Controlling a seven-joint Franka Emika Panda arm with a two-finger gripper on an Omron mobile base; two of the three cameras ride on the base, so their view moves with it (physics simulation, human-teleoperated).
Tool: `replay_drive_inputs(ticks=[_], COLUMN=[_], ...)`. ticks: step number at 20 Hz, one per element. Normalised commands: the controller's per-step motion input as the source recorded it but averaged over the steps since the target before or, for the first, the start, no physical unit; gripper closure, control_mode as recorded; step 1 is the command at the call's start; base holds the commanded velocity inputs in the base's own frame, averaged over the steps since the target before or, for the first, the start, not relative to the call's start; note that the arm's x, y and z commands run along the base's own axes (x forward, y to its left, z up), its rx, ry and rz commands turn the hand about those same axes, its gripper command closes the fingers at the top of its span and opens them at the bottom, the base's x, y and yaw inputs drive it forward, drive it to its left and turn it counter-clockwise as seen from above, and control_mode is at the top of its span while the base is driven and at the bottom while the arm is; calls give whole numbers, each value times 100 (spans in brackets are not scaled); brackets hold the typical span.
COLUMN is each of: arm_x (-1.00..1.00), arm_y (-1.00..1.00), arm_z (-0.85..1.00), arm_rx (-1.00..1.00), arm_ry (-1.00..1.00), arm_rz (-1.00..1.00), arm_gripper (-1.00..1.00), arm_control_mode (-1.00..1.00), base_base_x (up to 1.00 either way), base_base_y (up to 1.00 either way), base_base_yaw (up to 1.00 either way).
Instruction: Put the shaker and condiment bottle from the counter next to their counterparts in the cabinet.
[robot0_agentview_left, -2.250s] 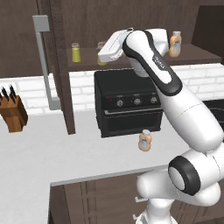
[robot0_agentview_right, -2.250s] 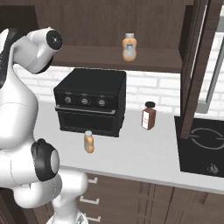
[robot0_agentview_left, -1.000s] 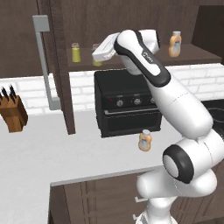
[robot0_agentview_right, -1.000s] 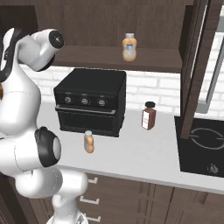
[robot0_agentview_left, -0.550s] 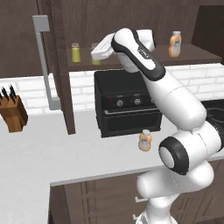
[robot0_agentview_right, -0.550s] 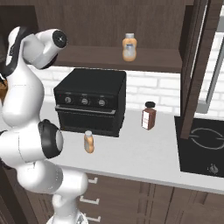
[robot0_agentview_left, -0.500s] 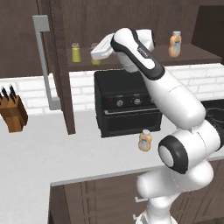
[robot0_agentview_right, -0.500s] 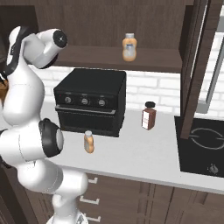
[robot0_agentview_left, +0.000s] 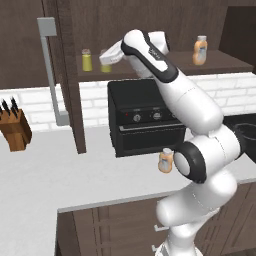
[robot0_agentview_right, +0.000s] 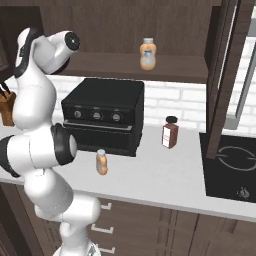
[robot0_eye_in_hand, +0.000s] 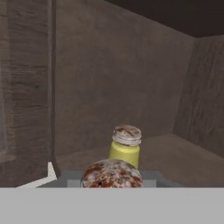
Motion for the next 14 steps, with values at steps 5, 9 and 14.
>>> replay_drive_inputs(ticks=[5, 9, 14], arm_x=[32, 25, 6], arm_y=[20, 10, 0], arm_z=[0, -5, -26], arm_rx=[1, 0, 0], arm_ry=[4, 0, 0], arm_rz=[0, 0, 0], arm_gripper=[100, 100, 100], arm_control_mode=[-100, -100, -100], base_base_x=[0, 0, 0], base_base_y=[0, 0, 0], base_base_yaw=[0, 0, 0])
